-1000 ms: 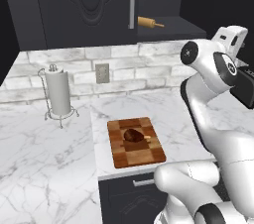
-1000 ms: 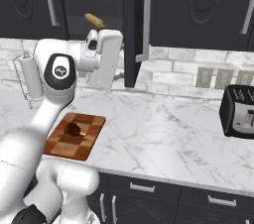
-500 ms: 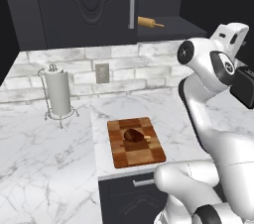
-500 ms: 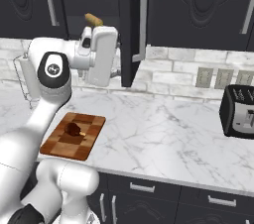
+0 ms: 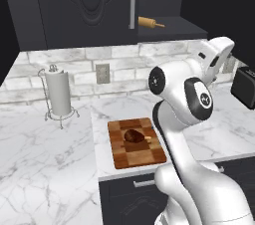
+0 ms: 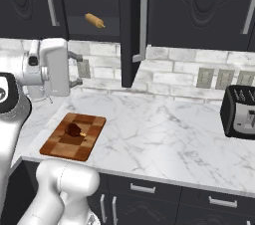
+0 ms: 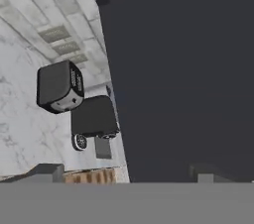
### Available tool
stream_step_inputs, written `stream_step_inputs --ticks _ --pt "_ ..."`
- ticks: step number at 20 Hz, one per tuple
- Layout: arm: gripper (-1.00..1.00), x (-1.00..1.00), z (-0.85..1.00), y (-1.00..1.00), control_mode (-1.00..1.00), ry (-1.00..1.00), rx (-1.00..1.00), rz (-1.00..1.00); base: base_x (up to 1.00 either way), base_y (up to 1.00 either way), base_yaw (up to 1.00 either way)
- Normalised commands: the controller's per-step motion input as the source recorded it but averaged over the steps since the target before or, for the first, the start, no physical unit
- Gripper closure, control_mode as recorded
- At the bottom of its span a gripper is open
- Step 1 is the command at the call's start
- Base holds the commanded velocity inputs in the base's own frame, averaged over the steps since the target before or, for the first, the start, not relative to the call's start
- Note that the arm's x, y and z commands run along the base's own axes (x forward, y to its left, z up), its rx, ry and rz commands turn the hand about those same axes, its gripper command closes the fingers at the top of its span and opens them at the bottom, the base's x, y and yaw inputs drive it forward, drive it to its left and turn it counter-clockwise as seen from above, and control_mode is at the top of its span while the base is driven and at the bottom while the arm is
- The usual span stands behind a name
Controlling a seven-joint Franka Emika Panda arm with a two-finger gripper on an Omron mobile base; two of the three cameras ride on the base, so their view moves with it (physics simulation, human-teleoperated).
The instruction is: Open the cabinet, retrieve the rolling pin, and place it next to the meat on the cutting board to prepare for tenderizing.
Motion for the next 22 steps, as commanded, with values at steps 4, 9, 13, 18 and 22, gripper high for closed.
stream_step_inputs --ticks 4,9,13,18,22 --pt "-1.0 -0.17 0.05 0.94 -1.0 -0.16 0.08 0.03 0.0 0.0 0.0" --pt "-1.0 -0.04 0.01 0.87 -1.0 -0.22 0.19 0.03 0.0 0.0 0.0" --pt "-1.0 0.0 0.03 0.79 -1.0 -0.23 0.25 0.06 0.0 0.0 0.0" --pt "-1.0 0.0 0.1 0.53 -1.0 -0.26 0.24 0.13 0.0 0.0 0.0" --pt "-1.0 0.02 0.2 0.22 -1.0 -0.36 0.17 0.19 0.0 0.0 0.0"
